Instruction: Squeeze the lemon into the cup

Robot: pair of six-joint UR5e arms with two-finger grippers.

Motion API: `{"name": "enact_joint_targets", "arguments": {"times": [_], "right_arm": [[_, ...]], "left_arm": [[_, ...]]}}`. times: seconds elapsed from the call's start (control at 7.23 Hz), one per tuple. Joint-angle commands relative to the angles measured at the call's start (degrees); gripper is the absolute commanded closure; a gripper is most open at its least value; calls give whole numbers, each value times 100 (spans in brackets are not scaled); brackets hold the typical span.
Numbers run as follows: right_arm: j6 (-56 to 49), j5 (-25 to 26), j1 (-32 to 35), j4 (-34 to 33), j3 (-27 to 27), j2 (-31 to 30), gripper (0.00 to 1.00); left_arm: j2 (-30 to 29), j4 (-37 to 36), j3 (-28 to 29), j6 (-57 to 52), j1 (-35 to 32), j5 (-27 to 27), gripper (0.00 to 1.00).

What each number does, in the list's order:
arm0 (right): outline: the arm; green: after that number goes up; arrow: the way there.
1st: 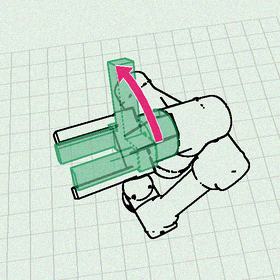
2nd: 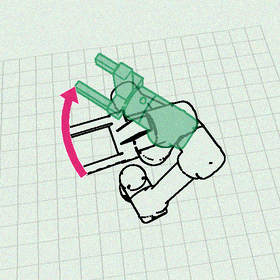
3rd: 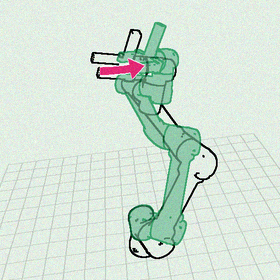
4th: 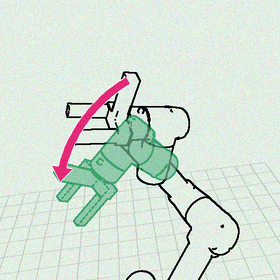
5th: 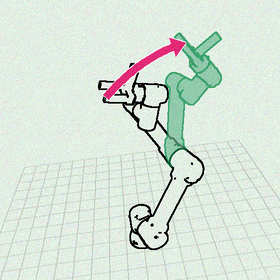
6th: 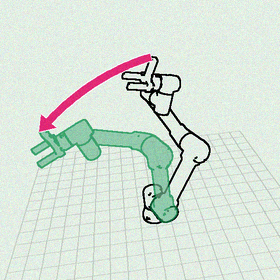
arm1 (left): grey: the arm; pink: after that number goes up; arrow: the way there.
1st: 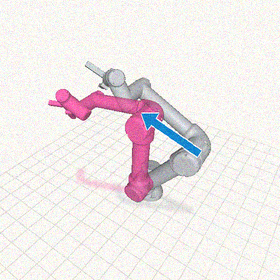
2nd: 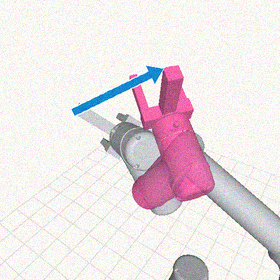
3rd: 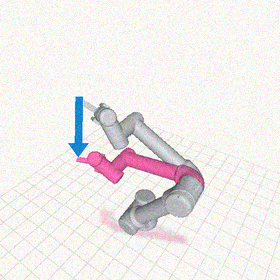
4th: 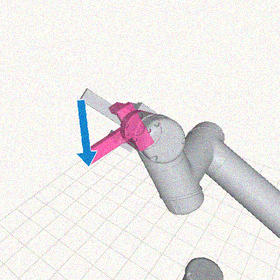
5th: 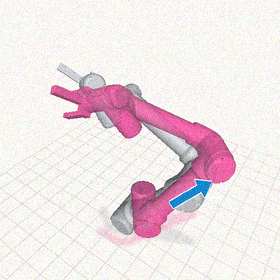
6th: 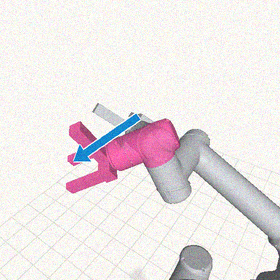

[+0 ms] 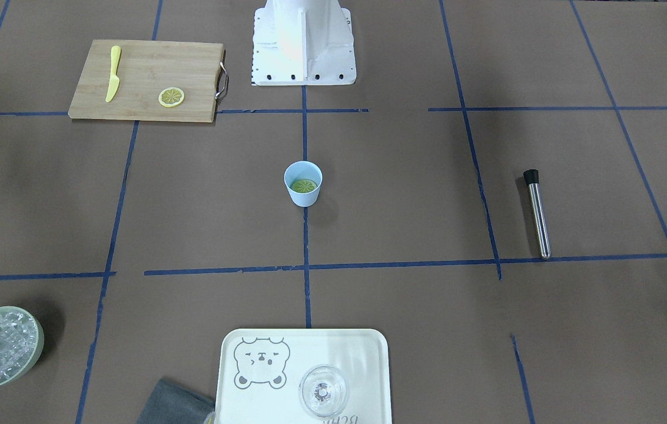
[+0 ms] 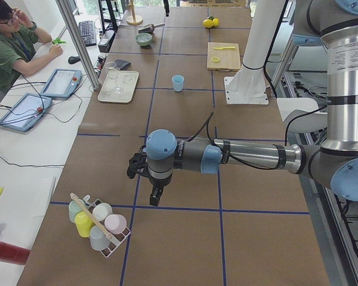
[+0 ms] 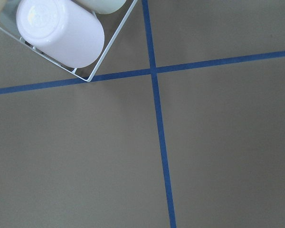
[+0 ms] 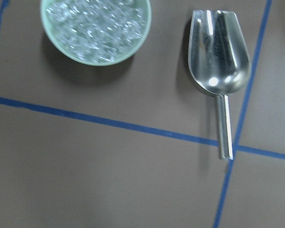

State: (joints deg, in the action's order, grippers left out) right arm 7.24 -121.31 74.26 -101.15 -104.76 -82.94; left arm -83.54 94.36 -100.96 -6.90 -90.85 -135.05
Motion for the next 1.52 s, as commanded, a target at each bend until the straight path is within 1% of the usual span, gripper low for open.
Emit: {"name": "enact_joint_targets", "arguments": {"times": [0.0, 0.14, 0.28, 0.42, 0.55, 0.69, 0.83, 0.97, 1.11, 1.25, 1.38], "right_arm": [[-1474, -216, 946, 192, 113, -817, 0], [-1749, -591, 1368, 200, 113, -1090, 0], [-1996, -734, 1554, 192, 122, -1249, 0], [-1963, -744, 1600, 192, 122, -1364, 0], [-1928, -753, 1609, 192, 122, -1382, 0], [-1919, -753, 1609, 192, 131, -1400, 0], [-1919, -753, 1609, 192, 140, -1426, 0], [-1928, -753, 1609, 192, 140, -1470, 0], [-1937, -753, 1618, 192, 131, -1531, 0], [-1945, -753, 1627, 192, 131, -1549, 0], [-1954, -753, 1627, 192, 140, -1610, 0]], "left_arm": [[-179, 126, -38, 22, -3, -39, 0], [-232, 544, -29, 31, 14, -48, 0], [-241, 1253, 93, 49, 23, -13, 0], [-233, 2130, 111, 57, 23, -13, 0], [-259, 2835, 320, 136, 49, -39, 0], [-433, 2999, 522, 850, 102, -135, 0], [-487, 3035, 533, 1301, 363, -292, 0], [-618, 3061, 481, 2080, 801, -242, 0], [-637, 3375, 385, 2227, 1197, -293, 0], [-680, 3404, 384, 2516, 1523, -381, 0], [-803, 3396, 384, 3232, 2013, -208, 0]]}}
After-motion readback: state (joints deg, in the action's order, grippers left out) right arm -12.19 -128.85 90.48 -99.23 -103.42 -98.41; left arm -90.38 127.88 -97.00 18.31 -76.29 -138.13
